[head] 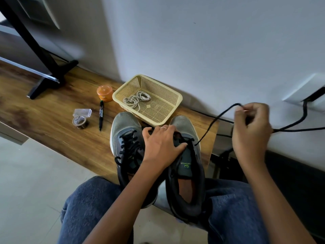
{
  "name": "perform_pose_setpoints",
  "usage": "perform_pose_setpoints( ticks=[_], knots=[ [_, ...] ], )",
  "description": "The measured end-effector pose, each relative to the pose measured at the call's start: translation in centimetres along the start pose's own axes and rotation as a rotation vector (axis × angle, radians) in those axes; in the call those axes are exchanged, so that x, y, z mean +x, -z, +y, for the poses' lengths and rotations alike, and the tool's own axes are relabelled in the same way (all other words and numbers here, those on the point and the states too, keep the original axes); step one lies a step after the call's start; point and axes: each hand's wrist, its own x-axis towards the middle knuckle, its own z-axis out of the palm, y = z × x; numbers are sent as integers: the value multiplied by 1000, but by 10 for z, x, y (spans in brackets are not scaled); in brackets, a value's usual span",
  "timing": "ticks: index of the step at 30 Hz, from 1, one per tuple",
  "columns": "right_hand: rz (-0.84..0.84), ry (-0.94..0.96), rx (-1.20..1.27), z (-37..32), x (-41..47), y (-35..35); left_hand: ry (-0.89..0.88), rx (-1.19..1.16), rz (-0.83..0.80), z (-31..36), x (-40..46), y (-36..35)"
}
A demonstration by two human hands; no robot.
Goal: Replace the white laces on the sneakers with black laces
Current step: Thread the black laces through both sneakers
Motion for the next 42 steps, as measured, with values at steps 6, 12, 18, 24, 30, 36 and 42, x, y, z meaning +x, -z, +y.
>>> perform_pose_setpoints(
  ticks=[6,12,18,24,30,36,42],
  knots=[
    [-255,-404,156,-1,-1,-4,78,-159,155,-7,2,20],
    [-612,-579,158,2,-6,-7,15,-149,102,0,-5,33],
    [-784,-580,218,1,-10,-6,-17,92,-208,13,-31,43],
    [-828,-466,188,-10,-17,-13,101,-6,-292,13,-35,39],
    [-963,-486,67,-12,-26,-24,170,-178,-351,7,-33,36],
    [-880,-463,50,-9,-30,-30,224,-256,-407,-2,-30,32],
    [-848,-335,-75,-8,-42,-41,233,-302,-457,-5,-27,34]
  ],
)
